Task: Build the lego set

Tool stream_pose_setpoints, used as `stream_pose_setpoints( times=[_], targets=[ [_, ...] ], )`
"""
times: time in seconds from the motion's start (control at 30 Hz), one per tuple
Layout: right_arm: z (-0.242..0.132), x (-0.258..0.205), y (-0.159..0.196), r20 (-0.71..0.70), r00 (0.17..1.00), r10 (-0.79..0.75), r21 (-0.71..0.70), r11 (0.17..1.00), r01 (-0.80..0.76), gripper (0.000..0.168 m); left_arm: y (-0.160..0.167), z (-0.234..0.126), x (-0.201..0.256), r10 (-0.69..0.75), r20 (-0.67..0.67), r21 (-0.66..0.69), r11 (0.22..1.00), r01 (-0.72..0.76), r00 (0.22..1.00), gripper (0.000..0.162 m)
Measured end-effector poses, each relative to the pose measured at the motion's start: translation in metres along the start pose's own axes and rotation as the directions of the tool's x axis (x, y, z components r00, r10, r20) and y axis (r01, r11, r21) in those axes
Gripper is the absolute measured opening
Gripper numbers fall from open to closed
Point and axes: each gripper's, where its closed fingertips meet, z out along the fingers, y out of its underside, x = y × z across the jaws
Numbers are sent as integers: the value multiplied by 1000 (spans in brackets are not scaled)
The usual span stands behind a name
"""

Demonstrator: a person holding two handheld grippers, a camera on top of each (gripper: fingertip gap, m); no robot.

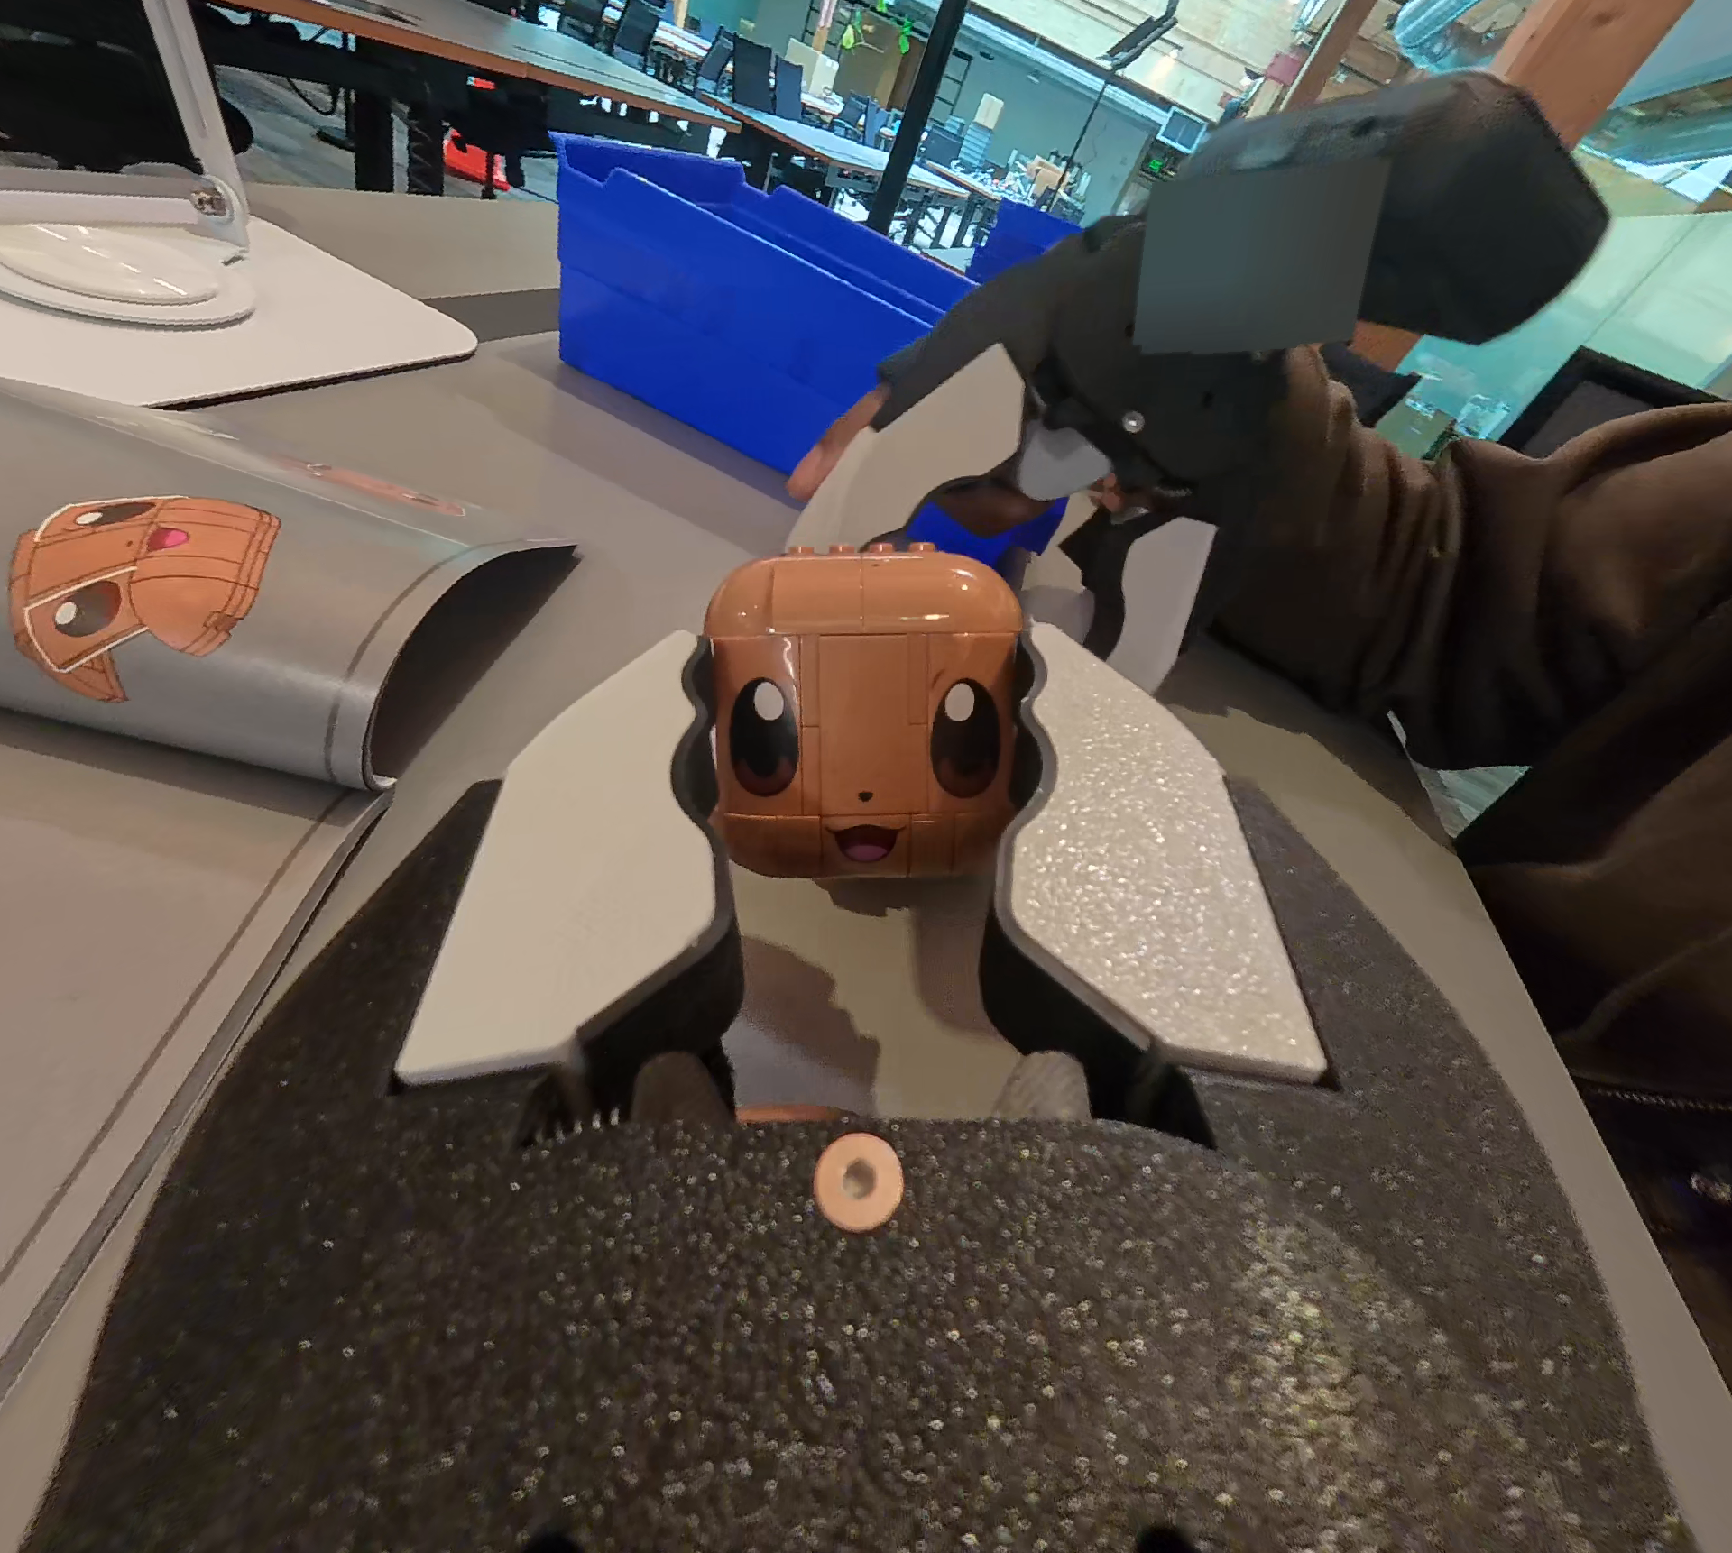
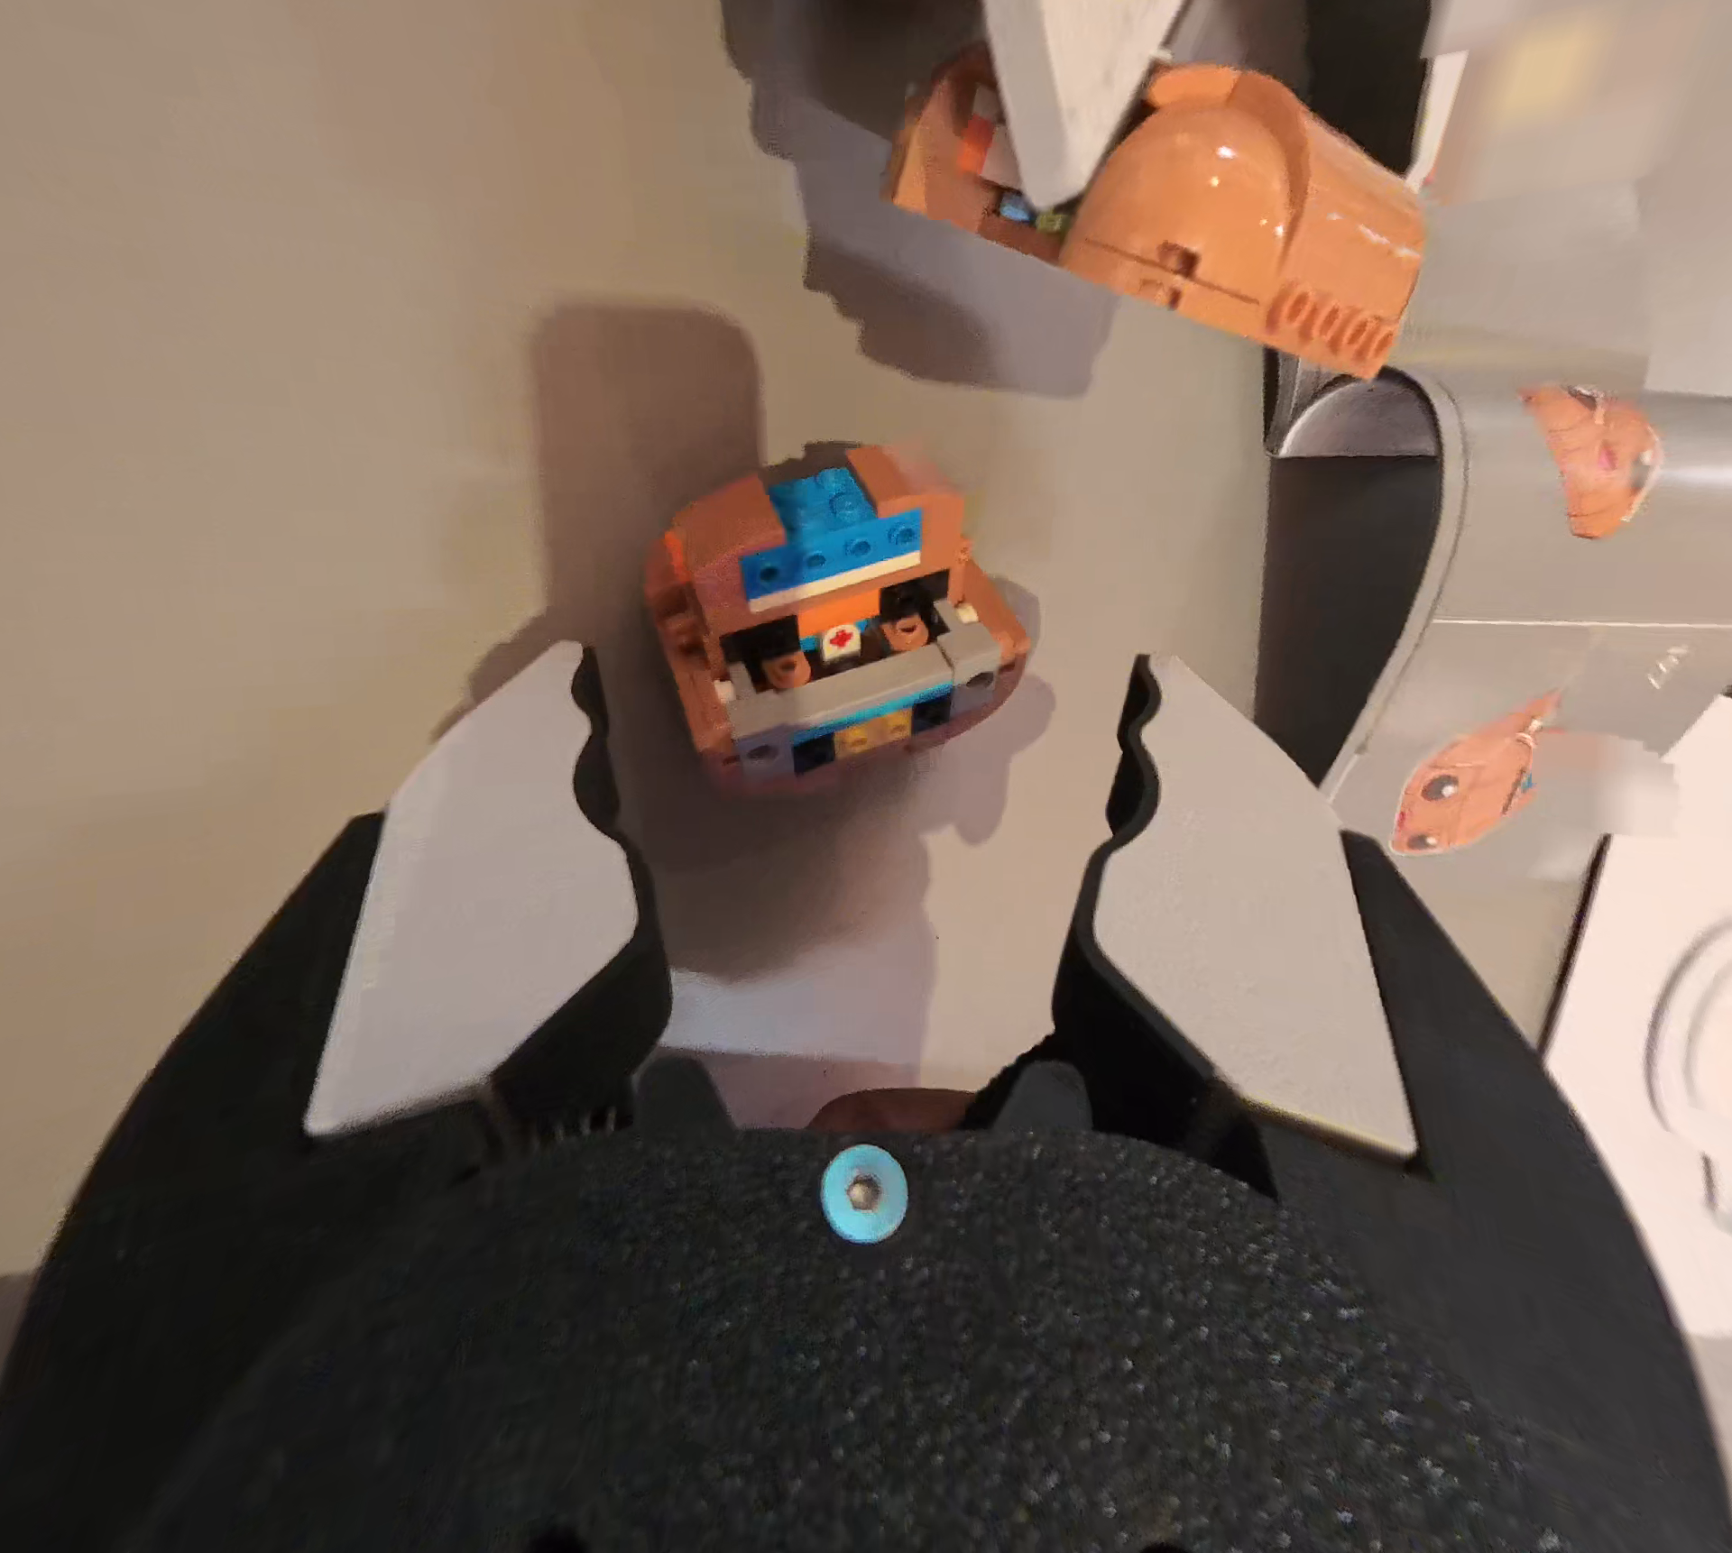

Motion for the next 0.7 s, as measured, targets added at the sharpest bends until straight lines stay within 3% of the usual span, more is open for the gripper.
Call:
stream_pose_setpoints(
  times=[0.17, 0.33, 0.5, 0.7],
  targets=[
    [7, -4, -1, 119, 993, -1, 21, 1000, -2, 104, -2, -4, 2, 22, -31, 6, 1000, -22, 999, 60],
    [17, -9, 0, 142, 990, -11, -4, 1000, 12, 101, -1, -4, 3, 26, -49, 0, 1000, -26, 998, 60],
    [25, -10, -1, 88, 996, 3, -10, 1000, -3, 87, 1, -3, 7, 35, -62, -10, 999, -35, 997, 60],
    [27, -5, -5, -17, 990, 138, 74, 988, -136, 86, 1, -3, 9, 39, -68, -4, 999, -40, 997, 60]
  ],
)
